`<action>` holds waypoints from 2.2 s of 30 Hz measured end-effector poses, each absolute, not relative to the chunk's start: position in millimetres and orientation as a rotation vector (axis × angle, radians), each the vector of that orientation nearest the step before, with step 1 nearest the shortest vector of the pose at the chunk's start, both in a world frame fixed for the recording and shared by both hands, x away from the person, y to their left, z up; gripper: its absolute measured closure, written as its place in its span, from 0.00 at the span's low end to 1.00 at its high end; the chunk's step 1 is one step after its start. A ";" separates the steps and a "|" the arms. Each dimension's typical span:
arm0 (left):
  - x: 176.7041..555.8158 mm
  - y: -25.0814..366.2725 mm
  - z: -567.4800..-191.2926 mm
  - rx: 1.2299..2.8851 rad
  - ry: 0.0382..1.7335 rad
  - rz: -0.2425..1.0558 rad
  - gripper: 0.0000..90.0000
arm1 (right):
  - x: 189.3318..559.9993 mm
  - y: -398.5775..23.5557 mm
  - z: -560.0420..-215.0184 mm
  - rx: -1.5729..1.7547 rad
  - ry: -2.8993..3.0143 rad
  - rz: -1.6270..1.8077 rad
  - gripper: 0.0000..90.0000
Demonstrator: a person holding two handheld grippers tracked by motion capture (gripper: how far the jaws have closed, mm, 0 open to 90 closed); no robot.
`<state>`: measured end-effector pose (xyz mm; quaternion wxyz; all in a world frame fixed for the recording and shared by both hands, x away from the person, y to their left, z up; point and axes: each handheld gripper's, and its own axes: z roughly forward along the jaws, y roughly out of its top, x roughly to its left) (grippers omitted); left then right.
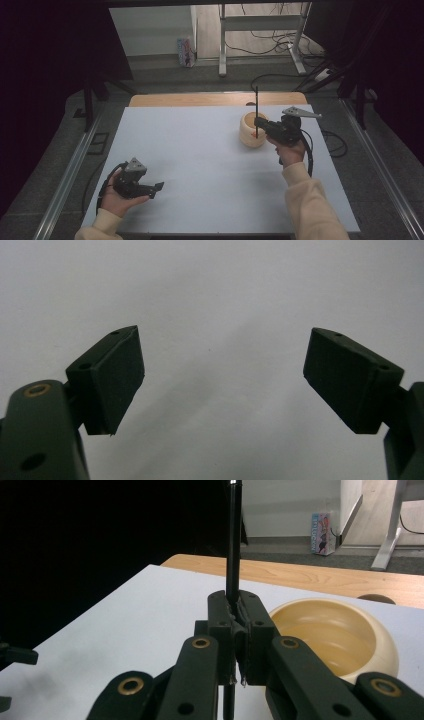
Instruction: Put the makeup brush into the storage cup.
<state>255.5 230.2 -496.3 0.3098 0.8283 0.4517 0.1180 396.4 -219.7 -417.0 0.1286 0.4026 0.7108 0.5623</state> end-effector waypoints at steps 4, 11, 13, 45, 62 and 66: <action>255.6 230.4 -496.4 2.187 1.194 0.311 0.19 | 400.2 -219.8 -415.0 1.176 2.057 1.639 0.96; 255.7 230.0 -496.7 2.190 1.193 0.309 0.19 | 405.0 -221.0 -414.7 1.189 2.041 1.644 0.96; 255.7 229.9 -496.7 2.189 1.193 0.309 0.19 | 406.0 -221.0 -414.7 1.188 2.039 1.645 0.96; 256.2 230.4 -497.7 2.199 1.196 0.301 0.19 | 423.7 -222.9 -413.1 1.244 1.979 1.671 0.96; 256.1 230.5 -497.5 2.197 1.192 0.304 0.19 | 443.7 -217.4 -410.2 1.256 1.957 1.654 0.95; 256.2 230.8 -497.7 2.196 1.190 0.303 0.19 | 449.5 -217.4 -411.7 1.265 1.950 1.653 0.95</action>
